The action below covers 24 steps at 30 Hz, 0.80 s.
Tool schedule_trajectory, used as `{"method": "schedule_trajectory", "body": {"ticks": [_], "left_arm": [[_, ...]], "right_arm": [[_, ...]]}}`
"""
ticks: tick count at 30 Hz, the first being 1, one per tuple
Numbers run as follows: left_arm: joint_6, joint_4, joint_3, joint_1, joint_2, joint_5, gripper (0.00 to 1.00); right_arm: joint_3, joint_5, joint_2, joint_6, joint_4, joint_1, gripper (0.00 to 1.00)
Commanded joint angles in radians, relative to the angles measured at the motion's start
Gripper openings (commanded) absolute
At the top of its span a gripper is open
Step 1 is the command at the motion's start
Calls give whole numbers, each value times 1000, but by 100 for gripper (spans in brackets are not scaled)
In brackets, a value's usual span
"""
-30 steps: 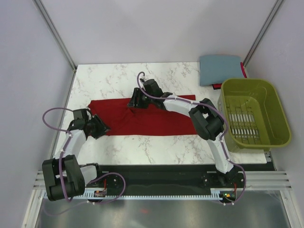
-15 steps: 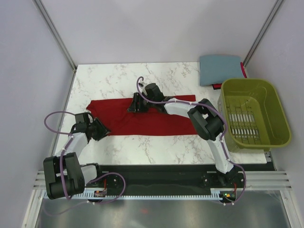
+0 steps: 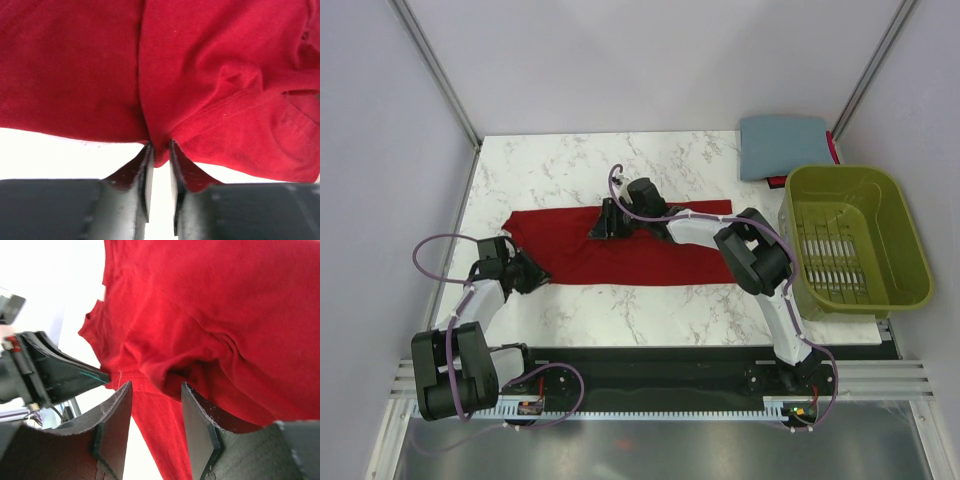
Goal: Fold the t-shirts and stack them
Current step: Fold the tshirt
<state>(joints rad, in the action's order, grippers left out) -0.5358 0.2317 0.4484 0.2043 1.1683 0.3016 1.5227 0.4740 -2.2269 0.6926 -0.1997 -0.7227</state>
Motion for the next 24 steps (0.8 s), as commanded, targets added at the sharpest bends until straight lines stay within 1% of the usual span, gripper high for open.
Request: {"method": "schedule_trajectory", "body": {"ticks": [1,4,8,9,10,11,16,17,18,20,21,24], "left_arm": [[-47,-11,4,-2,-33,50,23],[-38,-2,12,-2,-42,47,17],[-38,14,24,-2,-39,47,15],[-42,14,26,-2,-38,47,12],[-43,14,29,0,-36,47,4],[-44,14,30,-2,-36,50,2],[-43,14,36,-2,-38,39,2],[-47,15,38,-2,-39,37,2],[-61,20,41,-2,-41,33,2],[-76,26,49,-2,-44,13,2],[-93,34,64,-2,-44,1,2],[-136,84,93,-2,-65,-42,2]], "right_arm": [[-32,29,6,4,-52,2,52],[-42,20,12,-11,-44,-1,51],[-65,14,24,-16,-49,-3,50],[-67,14,29,-18,-52,-3,50],[-68,12,30,-16,-53,-3,50],[-68,12,32,-15,-53,-3,49],[-65,21,33,-11,-56,-1,44],[-67,21,36,-10,-58,-1,42],[-67,25,41,-7,-58,-3,35],[-67,31,49,-4,-60,-1,26],[-64,34,55,1,-61,-1,14],[-64,40,68,21,-53,-1,0]]}}
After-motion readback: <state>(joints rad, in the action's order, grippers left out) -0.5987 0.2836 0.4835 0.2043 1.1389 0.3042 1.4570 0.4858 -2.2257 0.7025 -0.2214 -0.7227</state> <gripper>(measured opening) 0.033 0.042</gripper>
